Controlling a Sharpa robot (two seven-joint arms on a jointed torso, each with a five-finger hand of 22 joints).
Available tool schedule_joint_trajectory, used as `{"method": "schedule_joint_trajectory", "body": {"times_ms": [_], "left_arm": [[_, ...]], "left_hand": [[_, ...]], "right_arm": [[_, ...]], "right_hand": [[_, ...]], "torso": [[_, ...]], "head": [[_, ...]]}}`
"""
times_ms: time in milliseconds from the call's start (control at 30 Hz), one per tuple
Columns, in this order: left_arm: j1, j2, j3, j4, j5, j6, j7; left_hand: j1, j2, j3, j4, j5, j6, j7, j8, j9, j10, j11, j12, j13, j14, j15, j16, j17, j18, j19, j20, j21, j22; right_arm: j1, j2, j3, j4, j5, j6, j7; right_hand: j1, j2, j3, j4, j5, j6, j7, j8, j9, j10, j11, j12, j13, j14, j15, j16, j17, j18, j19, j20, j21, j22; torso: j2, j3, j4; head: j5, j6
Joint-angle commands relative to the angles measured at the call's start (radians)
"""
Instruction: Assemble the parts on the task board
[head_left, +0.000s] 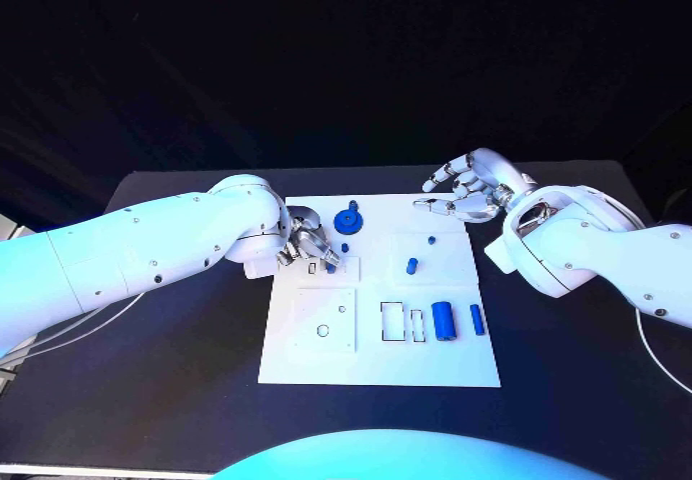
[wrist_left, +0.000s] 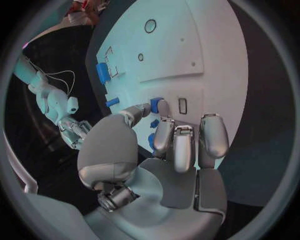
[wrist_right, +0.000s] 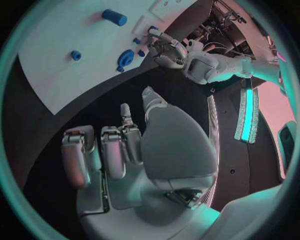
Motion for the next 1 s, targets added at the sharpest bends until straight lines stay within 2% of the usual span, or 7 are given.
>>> {"method": "schedule_joint_trajectory", "body": {"times_ms": [33,400,533,767,1000], "left_arm": [[-0.003,0.001,-0.001,0.002,0.005,0.01,0.008],[-0.003,-0.008,0.004,0.01,-0.003,0.003,0.012],[-0.003,-0.015,0.006,0.017,-0.007,-0.004,0.013],[-0.003,-0.027,0.011,0.03,-0.011,-0.008,0.014],[-0.003,-0.04,0.022,0.046,-0.009,-0.015,0.017]], "left_hand": [[-0.004,0.009,-0.005,0.002,-0.004,0.002,0.002,-0.002,0.001,0.001,-0.005,0.002,0.002,0.1,-0.005,0.006,0.245,-0.019,0.005,-0.004,-0.004,0.001],[-0.015,-0.005,-0.061,0.05,-0.015,0.009,0.003,-0.008,0.008,0.002,-0.005,0.002,0.006,0.1,-0.005,0.006,0.244,-0.018,0.006,-0.004,-0.005,0.0],[-0.015,-0.009,-0.082,0.067,-0.02,0.01,0.003,-0.01,0.01,0.001,-0.005,0.001,0.006,0.1,-0.005,0.006,0.243,-0.018,0.006,-0.004,-0.005,0.0],[-0.006,-0.012,-0.111,0.094,-0.048,0.011,0.003,-0.014,0.015,0.0,-0.005,-0.001,0.006,0.1,-0.005,0.005,0.241,-0.018,0.005,-0.004,-0.007,-0.001],[0.005,-0.015,-0.132,0.115,-0.073,0.008,0.004,-0.017,0.018,-0.009,-0.004,-0.017,-0.015,0.098,-0.005,0.002,0.234,-0.017,0.004,-0.004,-0.009,-0.004]], "right_arm": [[-0.001,0.0,0.0,0.001,-0.012,0.0,0.005],[-0.003,-0.001,0.0,0.0,-0.01,-0.001,0.007],[-0.004,-0.002,0.0,0.0,-0.01,-0.001,0.007],[-0.005,-0.002,0.0,-0.001,-0.009,-0.001,0.008],[-0.006,-0.003,0.0,-0.003,-0.007,-0.001,0.01]], "right_hand": [[-0.018,0.005,-0.007,0.002,0.006,-0.011,0.0,0.004,0.001,-0.002,-0.004,-0.003,0.152,0.102,-0.004,-0.001,0.247,-0.014,0.105,-0.007,0.004,0.263],[-0.03,0.007,-0.011,0.003,0.006,-0.012,0.0,0.007,0.002,-0.003,-0.004,-0.004,0.151,0.102,-0.004,-0.002,0.246,-0.014,0.105,-0.007,0.004,0.263],[-0.036,0.007,-0.013,0.003,0.005,-0.013,0.0,0.008,0.002,-0.003,-0.004,-0.004,0.151,0.102,-0.004,-0.002,0.246,-0.014,0.105,-0.007,0.004,0.263],[-0.039,0.007,-0.014,0.003,0.005,-0.014,0.0,0.008,0.002,-0.003,-0.004,-0.003,0.151,0.102,-0.004,-0.002,0.246,-0.014,0.105,-0.007,0.004,0.263],[-0.044,0.008,-0.016,0.003,0.005,-0.014,0.0,0.009,0.002,-0.002,-0.004,-0.003,0.152,0.102,-0.004,-0.002,0.245,-0.014,0.105,-0.006,0.004,0.263]], "torso": [[0.0,-0.0003,0.0005],[0.0,-0.0007,-0.0005],[0.0,0.0003,-0.0002],[-0.001,0.0,0.0007],[-0.001,0.0005,0.0011]], "head": [[-0.001,0.001],[-0.002,0.002],[-0.003,0.002],[-0.004,0.002],[-0.003,0.003]]}}
